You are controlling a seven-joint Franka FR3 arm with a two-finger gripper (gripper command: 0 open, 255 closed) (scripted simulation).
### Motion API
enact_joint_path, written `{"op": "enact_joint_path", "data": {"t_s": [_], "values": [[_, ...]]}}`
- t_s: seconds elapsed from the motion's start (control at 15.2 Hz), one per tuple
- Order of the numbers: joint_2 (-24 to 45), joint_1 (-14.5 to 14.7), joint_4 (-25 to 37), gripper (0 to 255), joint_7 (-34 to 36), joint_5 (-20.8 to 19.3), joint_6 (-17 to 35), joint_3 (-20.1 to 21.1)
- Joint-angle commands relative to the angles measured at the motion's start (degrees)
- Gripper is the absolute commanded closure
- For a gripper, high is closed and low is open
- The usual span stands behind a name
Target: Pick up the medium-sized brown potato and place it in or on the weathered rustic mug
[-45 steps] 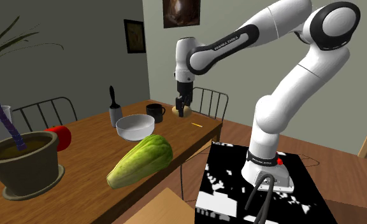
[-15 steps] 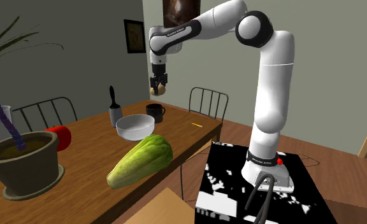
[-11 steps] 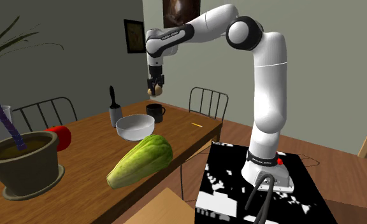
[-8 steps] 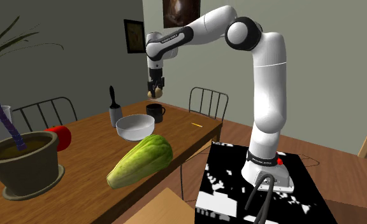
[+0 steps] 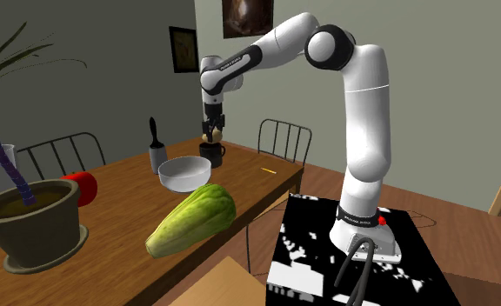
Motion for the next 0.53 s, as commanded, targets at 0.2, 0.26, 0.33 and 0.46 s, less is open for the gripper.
{"op": "enact_joint_path", "data": {"t_s": [0.2,0.26,0.33,0.46], "values": [[0.29,-0.03,-0.12,255,-0.04,0.04,0.43,0.0],[0.29,-0.03,-0.12,255,-0.04,0.04,0.43,0.0],[0.29,-0.03,-0.12,255,-0.04,0.04,0.43,0.0],[0.29,-0.03,-0.12,0,-0.05,0.04,0.43,0.0]]}}
